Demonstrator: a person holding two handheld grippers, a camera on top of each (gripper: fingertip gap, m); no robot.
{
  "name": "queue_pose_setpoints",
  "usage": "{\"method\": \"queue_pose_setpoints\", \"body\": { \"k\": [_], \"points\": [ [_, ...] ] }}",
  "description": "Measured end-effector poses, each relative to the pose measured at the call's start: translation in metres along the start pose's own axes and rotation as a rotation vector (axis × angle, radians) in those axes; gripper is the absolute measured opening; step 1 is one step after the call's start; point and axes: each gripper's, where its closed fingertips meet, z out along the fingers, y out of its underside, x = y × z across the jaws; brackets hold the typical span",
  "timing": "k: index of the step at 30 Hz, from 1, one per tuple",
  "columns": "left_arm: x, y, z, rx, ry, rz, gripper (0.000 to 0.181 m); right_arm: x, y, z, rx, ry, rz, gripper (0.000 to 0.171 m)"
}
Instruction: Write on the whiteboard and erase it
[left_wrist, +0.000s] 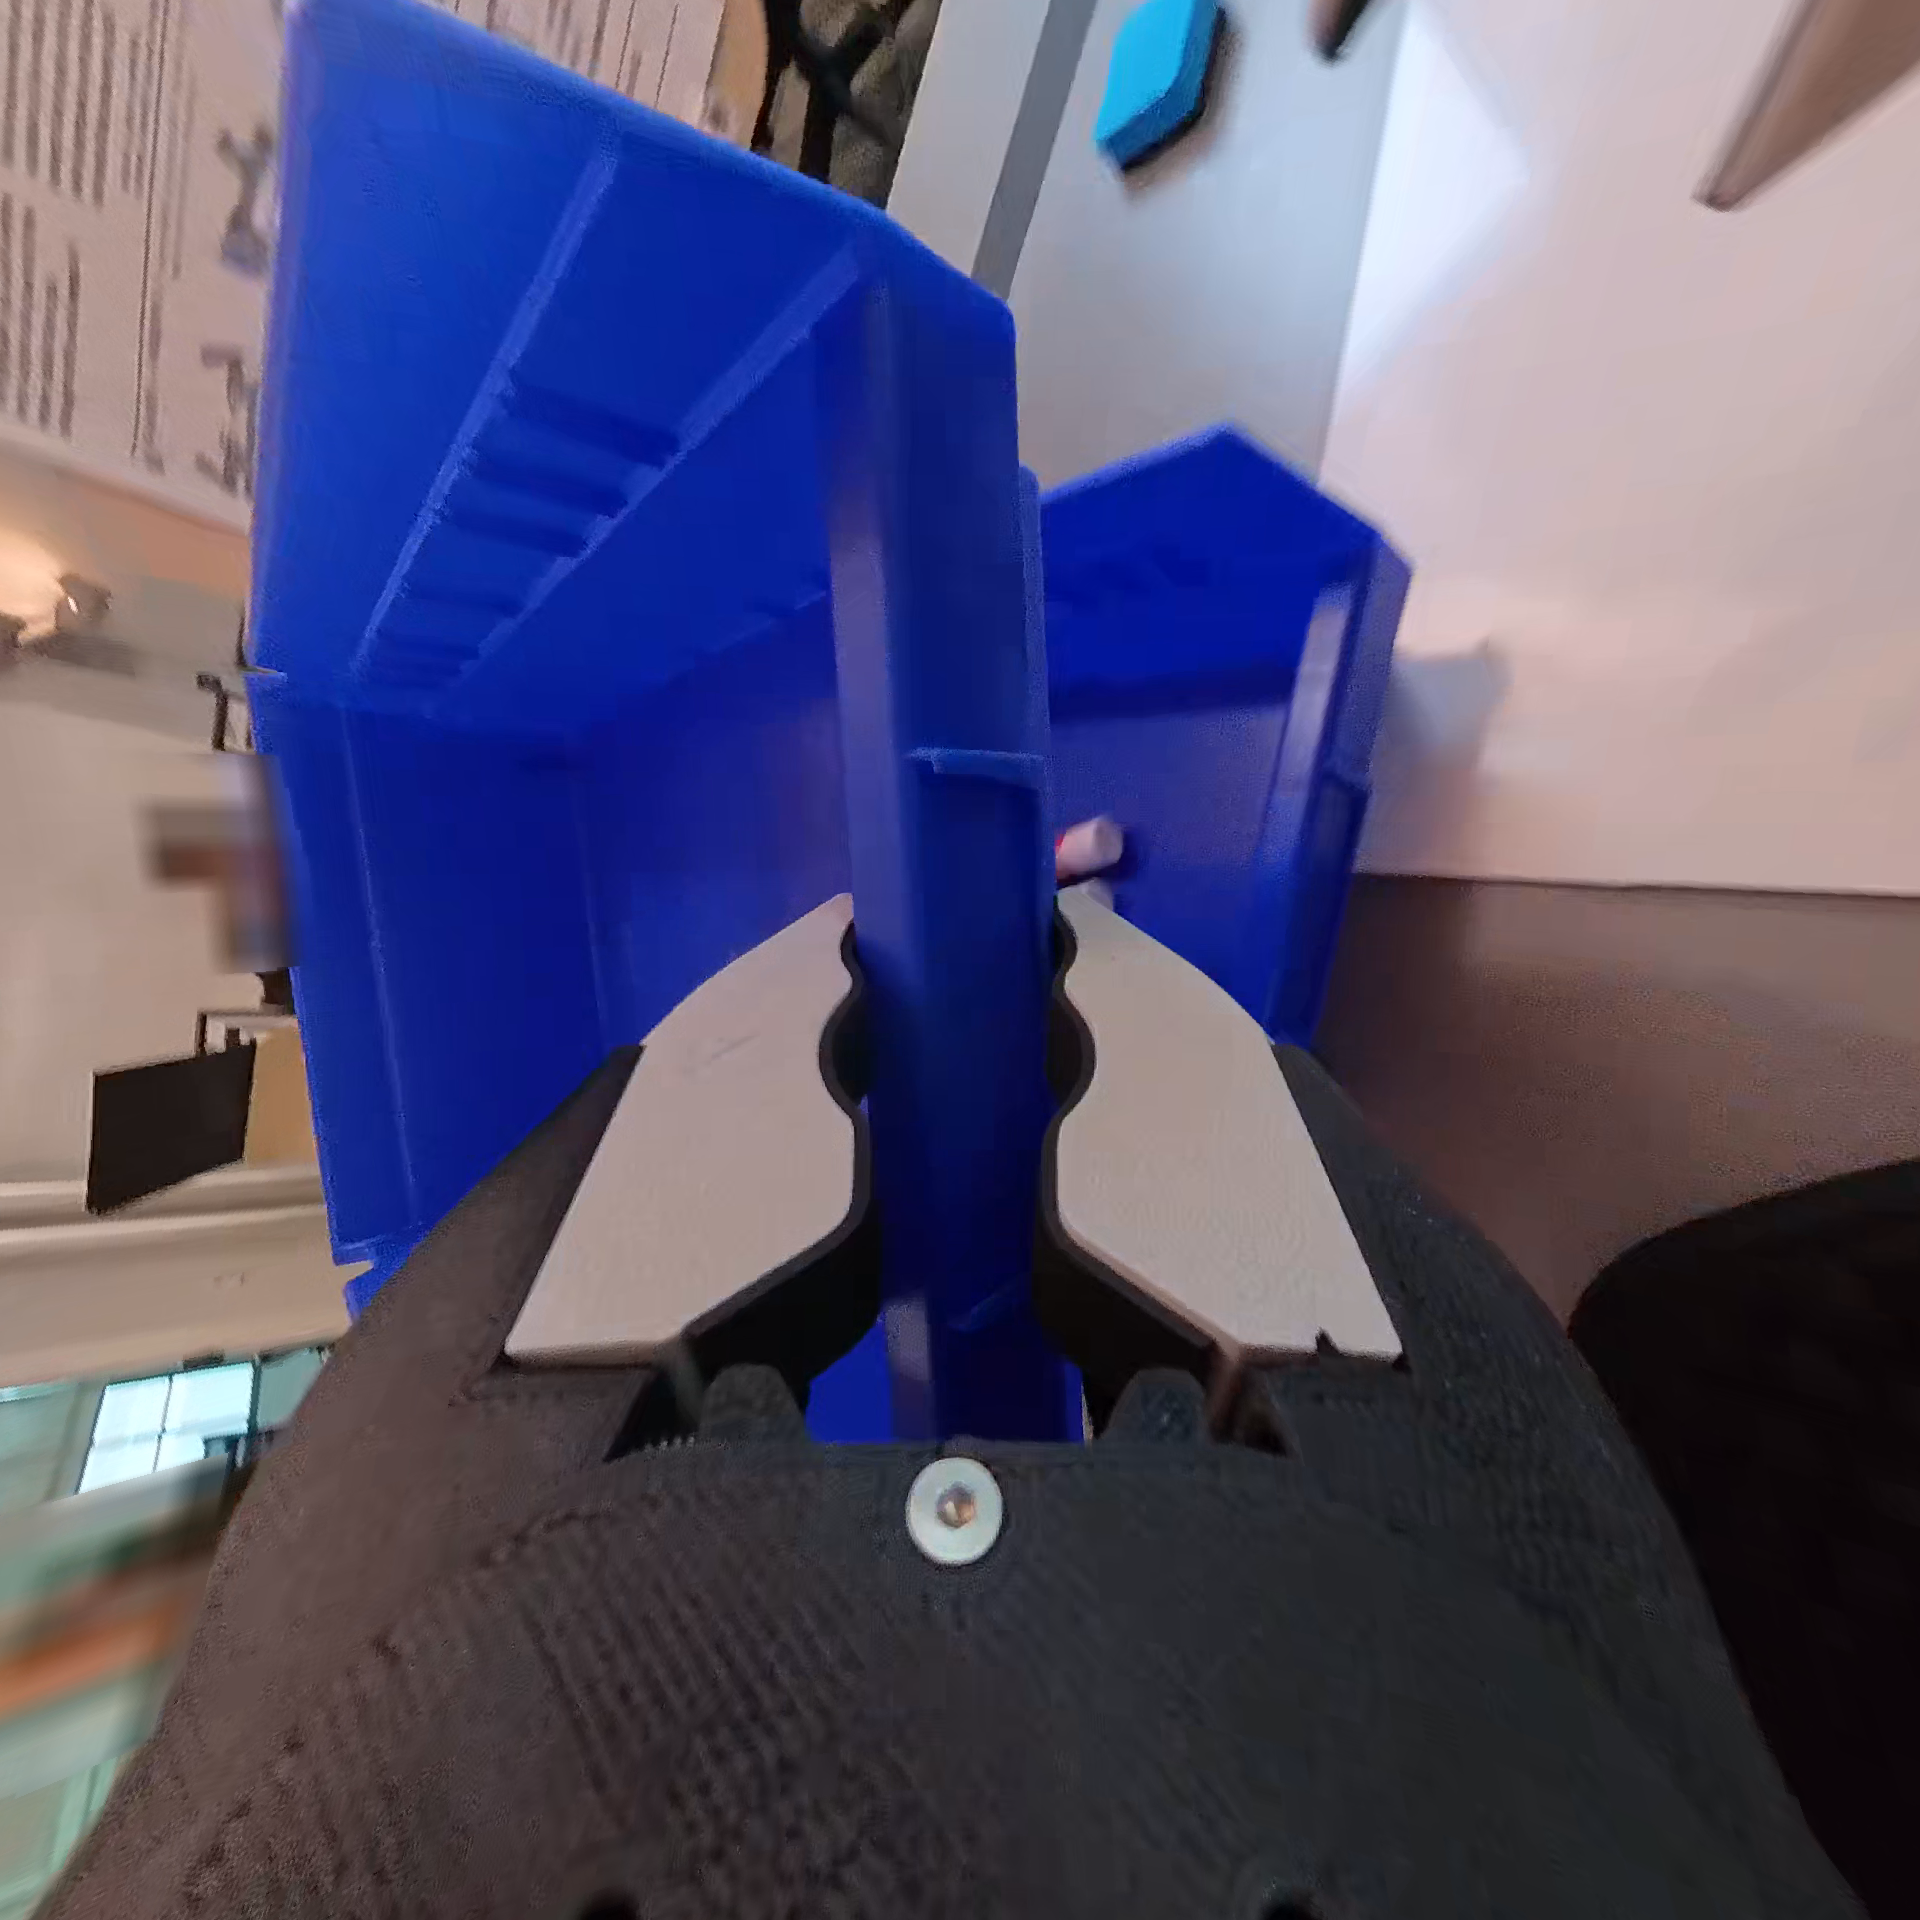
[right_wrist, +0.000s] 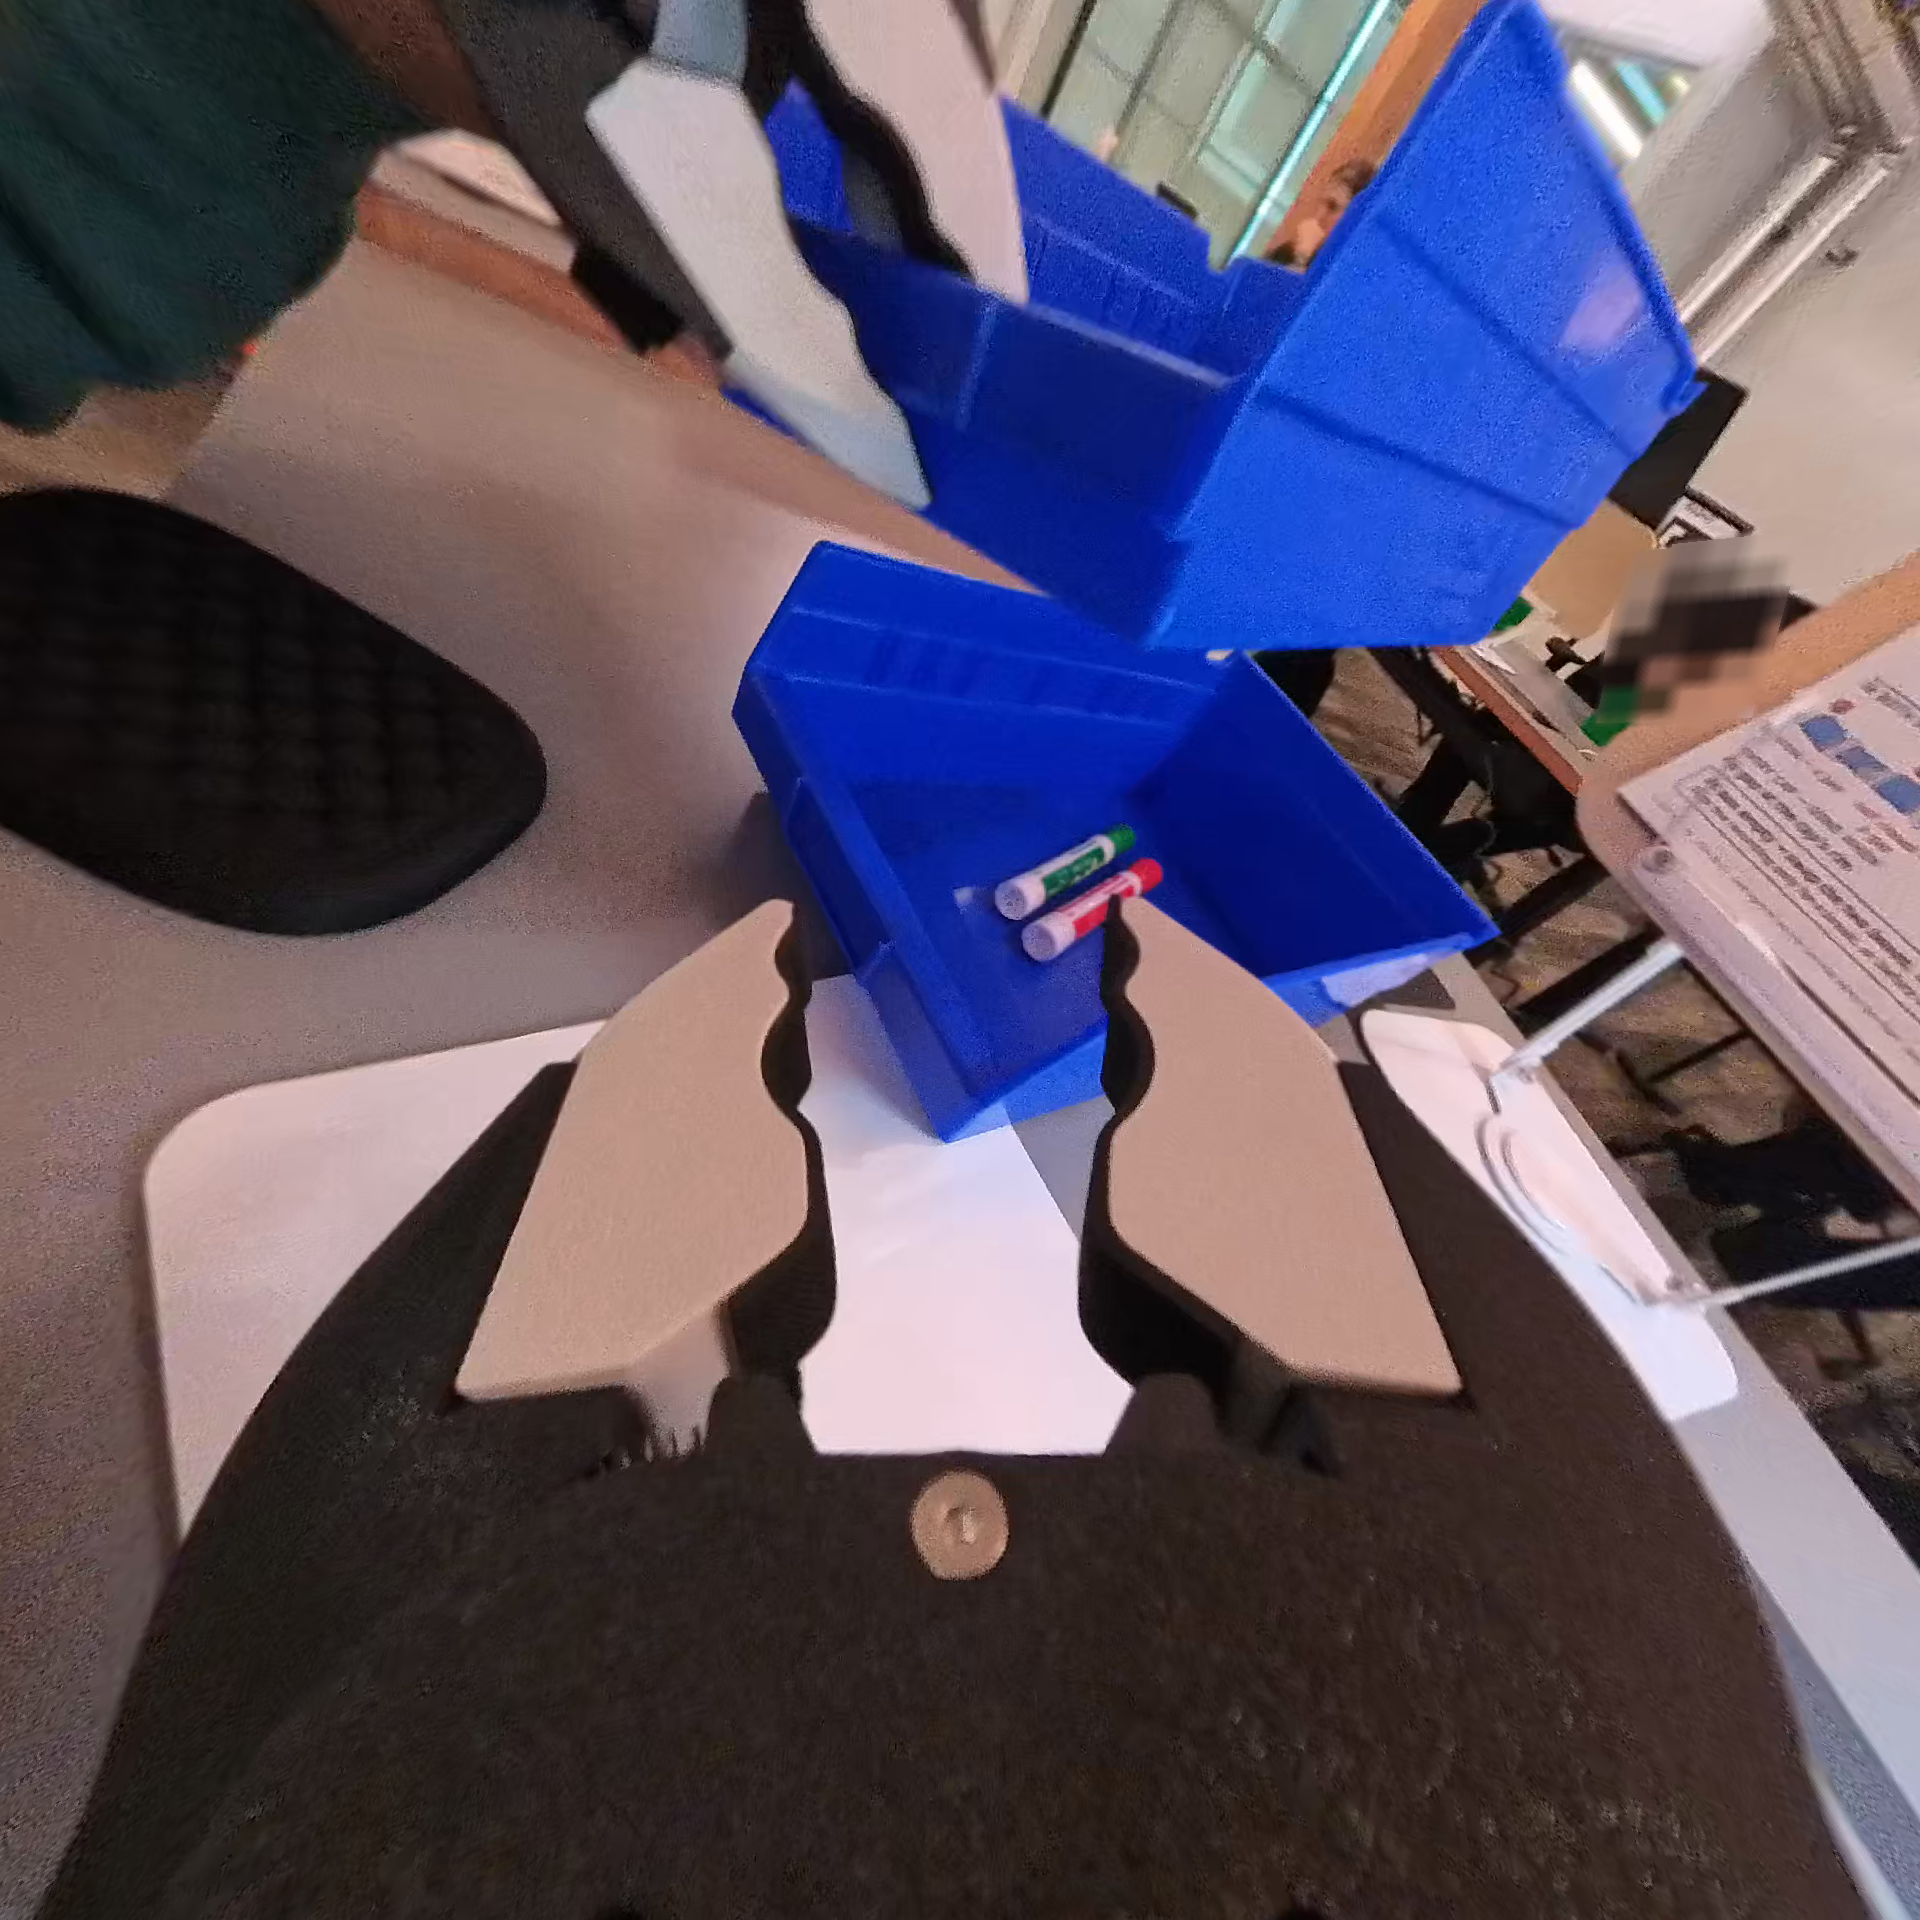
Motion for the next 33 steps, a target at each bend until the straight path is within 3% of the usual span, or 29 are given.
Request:
{"method": "queue_pose_setpoints", "body": {
  "k": [5,9,13,19,22,24,33],
  "points": [
    [0.035,-0.048,0.017,0.088,-0.008,0.126,0.031,0.028,-0.036,-0.041,0.107,0.129,0.203,0.055],
    [0.062,-0.077,0.030,0.126,-0.010,0.201,0.031,0.044,-0.046,-0.052,0.102,0.251,0.246,0.054],
    [0.070,-0.092,0.044,0.135,-0.081,0.252,0.031,0.063,-0.022,-0.057,-0.014,0.401,0.161,0.026],
    [0.079,-0.118,0.067,0.244,-0.233,0.304,0.048,0.089,-0.016,-0.075,-0.043,0.563,0.017,0.011],
    [0.097,-0.152,0.043,0.435,-0.220,0.320,0.030,0.109,-0.011,-0.084,-0.058,0.634,0.011,0.005],
    [0.110,-0.164,0.024,0.518,-0.158,0.289,0.027,0.119,-0.010,-0.092,-0.059,0.657,0.030,0.003],
    [0.094,-0.147,-0.019,0.638,-0.054,0.051,0.023,0.146,-0.003,-0.142,0.007,0.727,0.150,0.002]
  ]
}}
